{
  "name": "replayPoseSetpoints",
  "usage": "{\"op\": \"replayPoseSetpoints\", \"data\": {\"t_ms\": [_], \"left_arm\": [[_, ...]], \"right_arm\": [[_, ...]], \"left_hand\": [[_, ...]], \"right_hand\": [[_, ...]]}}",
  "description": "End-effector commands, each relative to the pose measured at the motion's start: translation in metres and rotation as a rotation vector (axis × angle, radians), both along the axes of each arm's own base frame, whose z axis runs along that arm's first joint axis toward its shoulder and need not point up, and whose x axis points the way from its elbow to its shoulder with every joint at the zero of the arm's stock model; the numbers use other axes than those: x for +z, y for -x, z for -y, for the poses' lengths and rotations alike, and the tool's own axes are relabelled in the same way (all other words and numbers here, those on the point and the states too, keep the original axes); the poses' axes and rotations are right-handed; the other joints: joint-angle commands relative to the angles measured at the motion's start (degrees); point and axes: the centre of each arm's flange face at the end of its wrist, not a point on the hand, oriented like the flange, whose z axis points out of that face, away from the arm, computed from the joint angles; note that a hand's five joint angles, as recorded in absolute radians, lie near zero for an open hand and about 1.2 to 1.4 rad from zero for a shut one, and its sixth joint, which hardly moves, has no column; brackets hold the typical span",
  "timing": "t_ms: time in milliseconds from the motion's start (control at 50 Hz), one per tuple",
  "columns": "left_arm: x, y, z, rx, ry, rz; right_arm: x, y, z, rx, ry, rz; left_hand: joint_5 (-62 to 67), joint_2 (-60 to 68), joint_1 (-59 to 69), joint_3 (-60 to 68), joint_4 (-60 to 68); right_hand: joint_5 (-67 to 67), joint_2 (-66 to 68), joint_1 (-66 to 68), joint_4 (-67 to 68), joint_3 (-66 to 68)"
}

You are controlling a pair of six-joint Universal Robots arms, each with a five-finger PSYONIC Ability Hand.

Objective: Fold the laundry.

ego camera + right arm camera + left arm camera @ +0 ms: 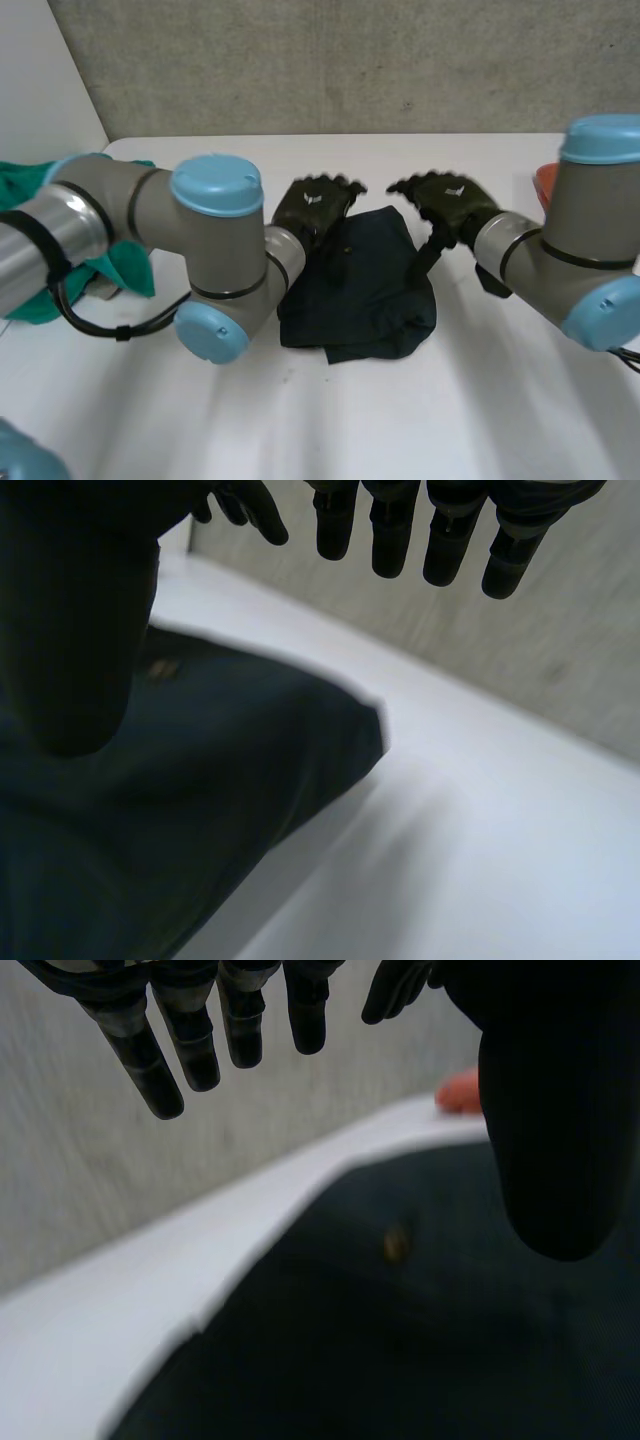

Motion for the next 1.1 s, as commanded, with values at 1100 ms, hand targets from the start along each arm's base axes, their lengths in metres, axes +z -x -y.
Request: {"op": "replayPoseSetpoints", "data": {"t_ms": [1100], "left_arm": [[0.129,-0.036,-0.038,-0.564,-0.003,-0.239]], "right_arm": [[-0.102,-0.033,-0.074,0.081,0.468,-0.229]], "left_hand": [[-1.7,-1.0,0.4,-1.3,-0.7]], "right_hand": [[-2.8,-2.2,-2.7,-2.3,-2.1]]}}
